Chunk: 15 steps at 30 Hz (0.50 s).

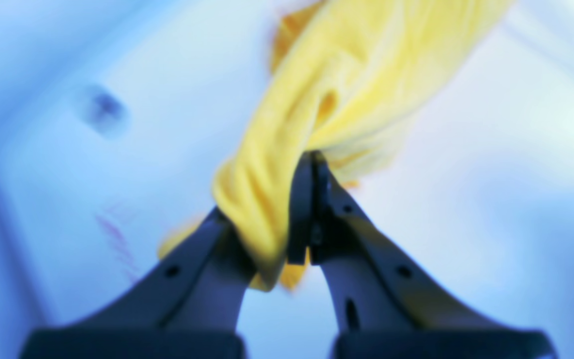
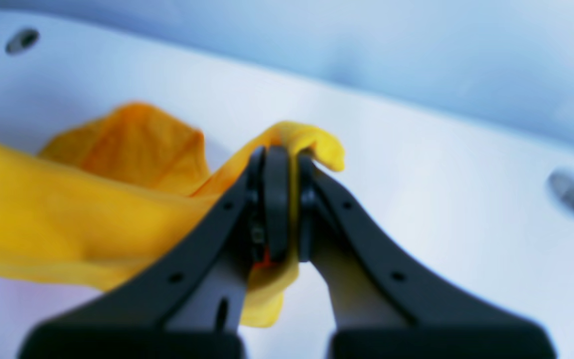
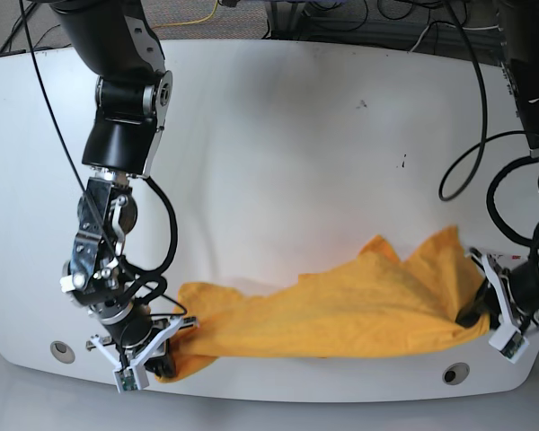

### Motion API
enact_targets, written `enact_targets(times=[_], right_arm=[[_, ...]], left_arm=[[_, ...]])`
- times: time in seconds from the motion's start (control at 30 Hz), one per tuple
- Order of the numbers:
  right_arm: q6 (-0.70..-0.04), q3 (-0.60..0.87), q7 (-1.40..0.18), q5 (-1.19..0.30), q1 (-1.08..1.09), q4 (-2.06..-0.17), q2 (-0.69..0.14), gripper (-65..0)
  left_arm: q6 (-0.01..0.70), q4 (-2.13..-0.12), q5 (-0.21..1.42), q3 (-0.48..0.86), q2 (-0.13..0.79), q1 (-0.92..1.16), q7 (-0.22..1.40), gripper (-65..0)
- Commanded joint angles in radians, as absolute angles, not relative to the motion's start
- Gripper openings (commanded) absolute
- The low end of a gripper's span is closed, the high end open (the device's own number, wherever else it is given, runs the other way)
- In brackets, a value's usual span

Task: Layout the t-shirt on the table in an organized manner, then fold the t-shirt properly
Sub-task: 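Lift the shirt with both grippers and shake it out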

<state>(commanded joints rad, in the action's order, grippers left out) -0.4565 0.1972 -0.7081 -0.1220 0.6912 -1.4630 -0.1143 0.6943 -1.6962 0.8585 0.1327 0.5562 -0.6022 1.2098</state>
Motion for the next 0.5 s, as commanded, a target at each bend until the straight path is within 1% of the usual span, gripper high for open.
enact_targets(times=[0.07, 0.37, 0.5], right_arm=[[-0.456, 0.199, -0.725, -0.122, 0.734, -1.463, -0.119, -64.8], [-0.456, 0.194, -0.791, -0.122, 0.928, -1.463, -0.208, -64.8], [-0.458, 0.194, -0.820, -0.122, 0.990, -1.461, -0.239, -64.8]], left_arm=[[0.698, -1.696, 0.855, 0.133, 0.565, -0.647, 1.210, -65.0], [0.698, -1.692, 0.852, 0.134, 0.576, -0.866, 1.210, -64.9], [0.698, -1.638, 0.858, 0.134, 0.590, -0.949, 1.211, -64.9]])
